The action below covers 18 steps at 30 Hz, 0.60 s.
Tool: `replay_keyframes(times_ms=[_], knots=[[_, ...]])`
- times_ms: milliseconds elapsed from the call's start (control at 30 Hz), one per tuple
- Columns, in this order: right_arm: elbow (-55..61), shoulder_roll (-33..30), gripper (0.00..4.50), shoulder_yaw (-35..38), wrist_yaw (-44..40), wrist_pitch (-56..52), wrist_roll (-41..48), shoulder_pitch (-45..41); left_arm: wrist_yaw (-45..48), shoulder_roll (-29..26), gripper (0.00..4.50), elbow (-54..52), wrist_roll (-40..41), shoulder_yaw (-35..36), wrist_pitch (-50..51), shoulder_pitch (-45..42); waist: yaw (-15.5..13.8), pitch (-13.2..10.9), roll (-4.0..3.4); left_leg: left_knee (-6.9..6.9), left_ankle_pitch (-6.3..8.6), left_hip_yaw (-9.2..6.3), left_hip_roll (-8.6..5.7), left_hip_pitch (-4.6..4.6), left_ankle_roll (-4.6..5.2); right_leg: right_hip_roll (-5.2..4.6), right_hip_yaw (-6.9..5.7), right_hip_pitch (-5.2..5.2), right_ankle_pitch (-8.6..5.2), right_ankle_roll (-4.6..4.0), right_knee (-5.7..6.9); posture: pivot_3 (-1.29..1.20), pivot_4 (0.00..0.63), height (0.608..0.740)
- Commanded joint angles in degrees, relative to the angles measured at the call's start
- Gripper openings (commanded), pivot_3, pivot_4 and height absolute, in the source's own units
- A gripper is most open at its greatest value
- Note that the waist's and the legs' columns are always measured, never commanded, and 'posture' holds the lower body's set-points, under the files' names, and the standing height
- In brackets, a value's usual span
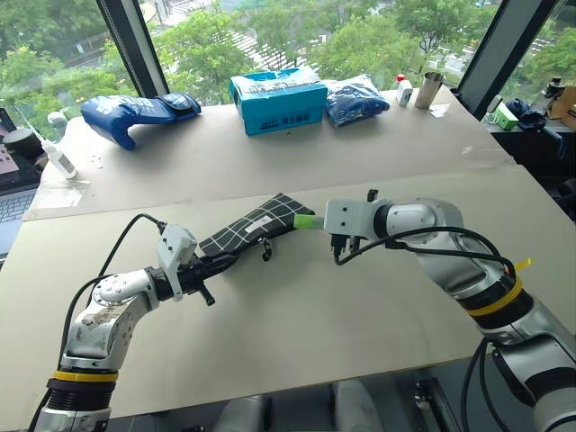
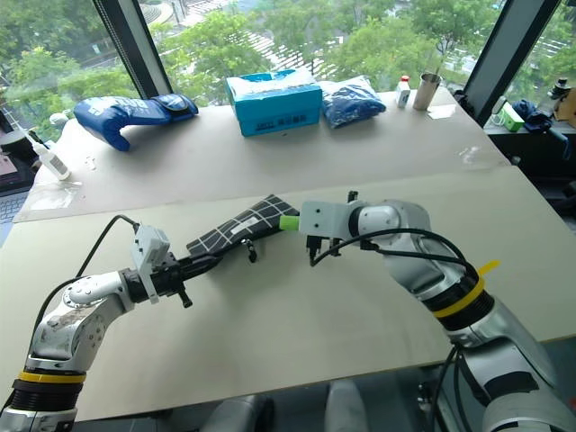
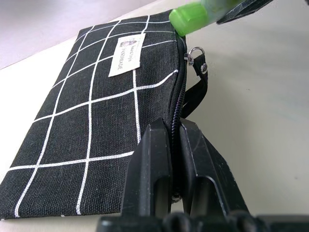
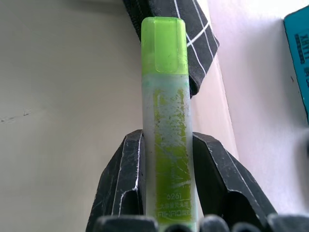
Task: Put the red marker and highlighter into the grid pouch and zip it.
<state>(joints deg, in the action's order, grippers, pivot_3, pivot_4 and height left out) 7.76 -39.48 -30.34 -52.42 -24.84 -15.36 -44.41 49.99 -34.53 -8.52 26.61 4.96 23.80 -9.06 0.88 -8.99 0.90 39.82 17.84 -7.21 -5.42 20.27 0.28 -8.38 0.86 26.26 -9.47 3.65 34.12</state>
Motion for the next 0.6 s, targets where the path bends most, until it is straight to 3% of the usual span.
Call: replay_keyframes(times_ms=[33, 200, 600], knots=[[3.8, -0.23, 1.0, 4.77, -2.9, 0.32, 3.28, -0.89, -0.14, -0.09, 0.0, -2.35, 0.2, 0.59, -0.96, -0.77, -0.02, 0.0, 0.0, 0.0, 0.0, -0.01, 0.01, 0.0, 0.0, 0.0, 0.0, 0.0, 0.0, 0.0, 0.0, 0.0, 0.15, 0.74], [8.29, -2.26, 1.0, 9.5, -8.01, -2.23, 9.4, 0.98, 0.03, -0.21, 0.0, -2.24, 0.28, 0.52, -0.78, -0.92, -0.12, 0.0, 0.0, 0.0, 0.0, -0.03, 0.02, 0.0, 0.0, 0.0, 0.0, -0.01, 0.01, 0.0, -0.01, 0.0, 0.15, 0.74], [4.66, -1.36, 1.0, 7.86, -7.47, -2.45, 6.58, 1.6, 0.63, -0.36, 0.0, -1.66, 0.27, 0.33, -0.64, -2.11, 0.07, 0.0, 0.0, 0.0, 0.01, 0.0, 0.02, -0.01, -0.01, 0.0, -0.01, 0.0, 0.02, 0.0, 0.01, 0.0, 0.15, 0.74]])
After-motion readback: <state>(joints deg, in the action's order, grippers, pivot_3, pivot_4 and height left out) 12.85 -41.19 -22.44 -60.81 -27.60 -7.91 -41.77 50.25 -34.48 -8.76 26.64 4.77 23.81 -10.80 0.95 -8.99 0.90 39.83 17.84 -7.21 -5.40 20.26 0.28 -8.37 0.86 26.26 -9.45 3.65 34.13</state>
